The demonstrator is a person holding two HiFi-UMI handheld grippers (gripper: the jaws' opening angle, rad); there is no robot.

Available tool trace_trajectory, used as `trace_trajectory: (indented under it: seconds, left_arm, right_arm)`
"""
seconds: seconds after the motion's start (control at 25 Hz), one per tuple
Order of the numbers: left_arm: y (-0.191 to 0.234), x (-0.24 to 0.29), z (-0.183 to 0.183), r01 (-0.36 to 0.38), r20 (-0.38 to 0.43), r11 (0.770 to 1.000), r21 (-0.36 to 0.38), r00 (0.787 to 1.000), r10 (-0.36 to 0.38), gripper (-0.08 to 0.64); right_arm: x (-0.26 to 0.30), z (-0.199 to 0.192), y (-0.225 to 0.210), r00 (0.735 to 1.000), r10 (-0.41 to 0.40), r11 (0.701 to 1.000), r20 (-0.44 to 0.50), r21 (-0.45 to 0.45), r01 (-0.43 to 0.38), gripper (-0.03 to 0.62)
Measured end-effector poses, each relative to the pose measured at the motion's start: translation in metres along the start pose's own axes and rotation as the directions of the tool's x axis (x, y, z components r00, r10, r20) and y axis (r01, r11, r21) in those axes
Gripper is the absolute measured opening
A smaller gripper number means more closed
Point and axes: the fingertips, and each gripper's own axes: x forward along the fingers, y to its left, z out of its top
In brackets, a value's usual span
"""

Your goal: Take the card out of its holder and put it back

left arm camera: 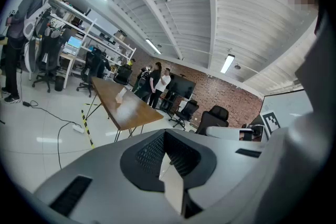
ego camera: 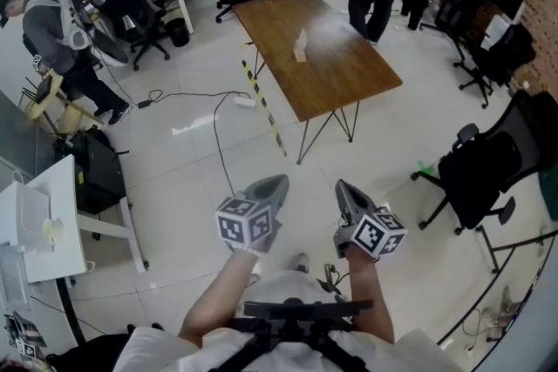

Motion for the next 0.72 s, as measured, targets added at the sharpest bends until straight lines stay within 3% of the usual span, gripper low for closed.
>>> trace_trajectory:
  seconds: [0.44, 0.72]
  left_arm:
    - [-0.009, 0.045, 0.012, -0.035, 0.024, 0.999, -0.017, 0.999, 0.035, -0.011]
    - [0.000, 0.058, 0.017, -0.116, 0.059, 0.993, -0.037, 0.991, 0.118, -0.011]
  right_arm:
    - [0.010, 0.029, -0.041, 0.999, 0.022, 1.000, -0.042, -0.013, -0.022, 0.005]
    - [0.017, 0.044, -0.068, 0.998, 0.040, 0.999, -0.053, -0.020, -0.041, 0.005]
